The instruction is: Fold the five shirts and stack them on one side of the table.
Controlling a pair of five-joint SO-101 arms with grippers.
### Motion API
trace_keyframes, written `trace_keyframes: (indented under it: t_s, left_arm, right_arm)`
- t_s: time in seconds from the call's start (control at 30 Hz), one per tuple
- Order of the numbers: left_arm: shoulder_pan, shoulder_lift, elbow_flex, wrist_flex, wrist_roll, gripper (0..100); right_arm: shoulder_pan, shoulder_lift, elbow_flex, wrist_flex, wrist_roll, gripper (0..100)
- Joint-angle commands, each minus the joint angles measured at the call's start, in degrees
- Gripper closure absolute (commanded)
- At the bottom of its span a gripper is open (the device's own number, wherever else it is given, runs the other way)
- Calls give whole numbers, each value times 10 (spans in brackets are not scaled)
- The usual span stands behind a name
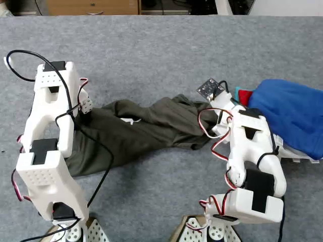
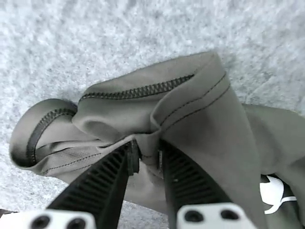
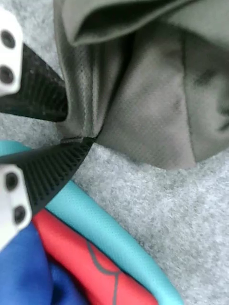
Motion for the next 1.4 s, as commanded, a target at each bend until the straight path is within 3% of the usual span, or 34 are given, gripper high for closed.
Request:
trace_keyframes:
  t_s: [0.0, 0.4, 0.67, 0.87, 1.07, 1.2, 1.37]
  left_arm:
    - [-10, -23, -1, 5, 4, 915]
    - [-21, -21, -7, 20, -19, 921]
    - [-21, -19, -9, -13, -19, 983]
    - [-23, -24, -89, 5, -27, 983]
    - [-22, -53, -318, 125, -117, 983]
    - [-37, -99, -407, 124, -130, 983]
    - [-62, -196, -467, 124, -132, 982]
  right_arm:
    - [12, 0, -23, 4, -7, 994]
    - [12, 0, -23, 4, -7, 994]
    - [12, 0, -23, 4, -7, 994]
    - [21, -15, -23, 5, -18, 994]
    - [15, -212, -56, 102, -90, 994]
    - [-14, -377, -145, 177, -130, 994]
    - [-18, -484, -259, 165, -211, 994]
